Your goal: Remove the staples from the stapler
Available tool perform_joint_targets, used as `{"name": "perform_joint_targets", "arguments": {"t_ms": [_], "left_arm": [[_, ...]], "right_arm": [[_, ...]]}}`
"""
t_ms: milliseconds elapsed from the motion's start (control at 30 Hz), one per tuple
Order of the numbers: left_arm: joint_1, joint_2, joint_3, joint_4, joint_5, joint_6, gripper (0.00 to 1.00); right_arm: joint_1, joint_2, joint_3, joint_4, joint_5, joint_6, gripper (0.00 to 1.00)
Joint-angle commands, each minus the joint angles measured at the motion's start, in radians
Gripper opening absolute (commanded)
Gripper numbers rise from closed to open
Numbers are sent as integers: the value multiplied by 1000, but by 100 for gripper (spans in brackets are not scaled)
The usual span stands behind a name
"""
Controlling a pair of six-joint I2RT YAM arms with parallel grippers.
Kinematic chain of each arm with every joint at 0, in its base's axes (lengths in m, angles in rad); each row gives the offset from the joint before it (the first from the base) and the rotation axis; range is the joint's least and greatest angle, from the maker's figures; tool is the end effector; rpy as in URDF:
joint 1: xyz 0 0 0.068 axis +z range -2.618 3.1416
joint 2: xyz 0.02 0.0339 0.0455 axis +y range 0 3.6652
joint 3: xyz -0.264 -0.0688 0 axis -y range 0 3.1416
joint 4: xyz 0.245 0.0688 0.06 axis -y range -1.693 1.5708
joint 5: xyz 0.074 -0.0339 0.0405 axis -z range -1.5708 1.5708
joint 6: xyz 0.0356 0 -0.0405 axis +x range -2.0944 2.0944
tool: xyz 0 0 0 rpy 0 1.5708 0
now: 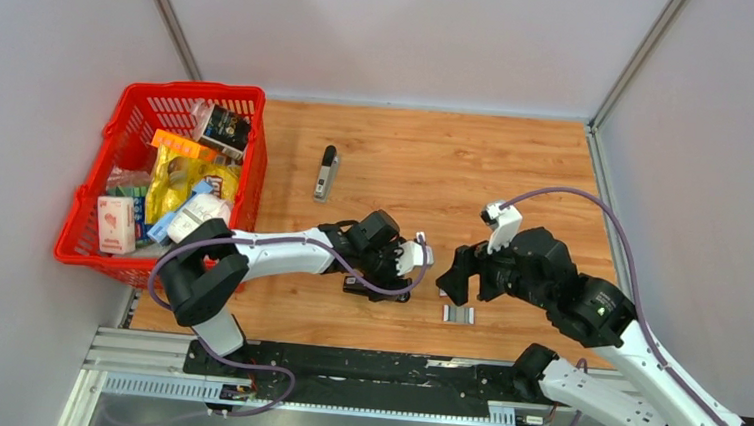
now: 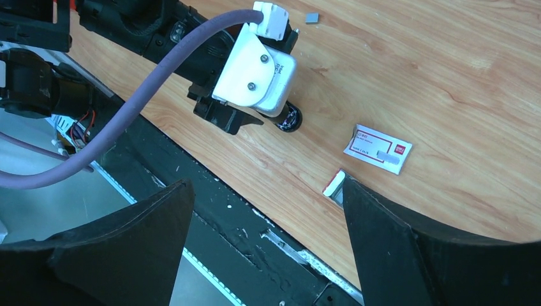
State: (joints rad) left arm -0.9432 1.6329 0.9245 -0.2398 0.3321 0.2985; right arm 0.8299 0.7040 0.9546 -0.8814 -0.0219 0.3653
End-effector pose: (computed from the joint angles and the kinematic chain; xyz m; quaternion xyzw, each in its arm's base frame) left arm 0.1810 -0.2693 0.1757 0.5873 0.7342 -0.2449 0.2367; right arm 0.0870 0.0963 0.3386 -0.2101 0.8664 0.2629 0.3689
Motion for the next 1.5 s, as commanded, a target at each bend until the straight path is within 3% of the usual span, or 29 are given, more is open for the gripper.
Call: {"name": "perform_joint_targets", "arguments": {"t_ms": [0,333,400,433,800,1000,1267,1467], "left_arm": [[-11,-7,45,36,-13,30,70],[-14,-2,69,-6,-30,19,42],[-14,2,74,-16,-33,17,24],[-16,5,79,-19,-36,11,0],[-16,-27,129,-81,-71,-21,0],[-14,-172,102,-44,-54,-71,0],[-8,-347,77,-23,16,-150,0],[18,-459,36,63,175,-249,0]], "right_arm": [[0,-12,-14,25,-19,-14,88],[-2,-14,-31,38,-23,0,84],[0,-17,-31,36,-16,1,83],[0,-18,-33,35,-13,1,83],[-2,-26,12,9,14,-17,80],[0,-21,65,-22,-1,-54,79],[0,-8,153,-54,-90,-112,77],[-2,11,193,-57,-168,-150,74]]}}
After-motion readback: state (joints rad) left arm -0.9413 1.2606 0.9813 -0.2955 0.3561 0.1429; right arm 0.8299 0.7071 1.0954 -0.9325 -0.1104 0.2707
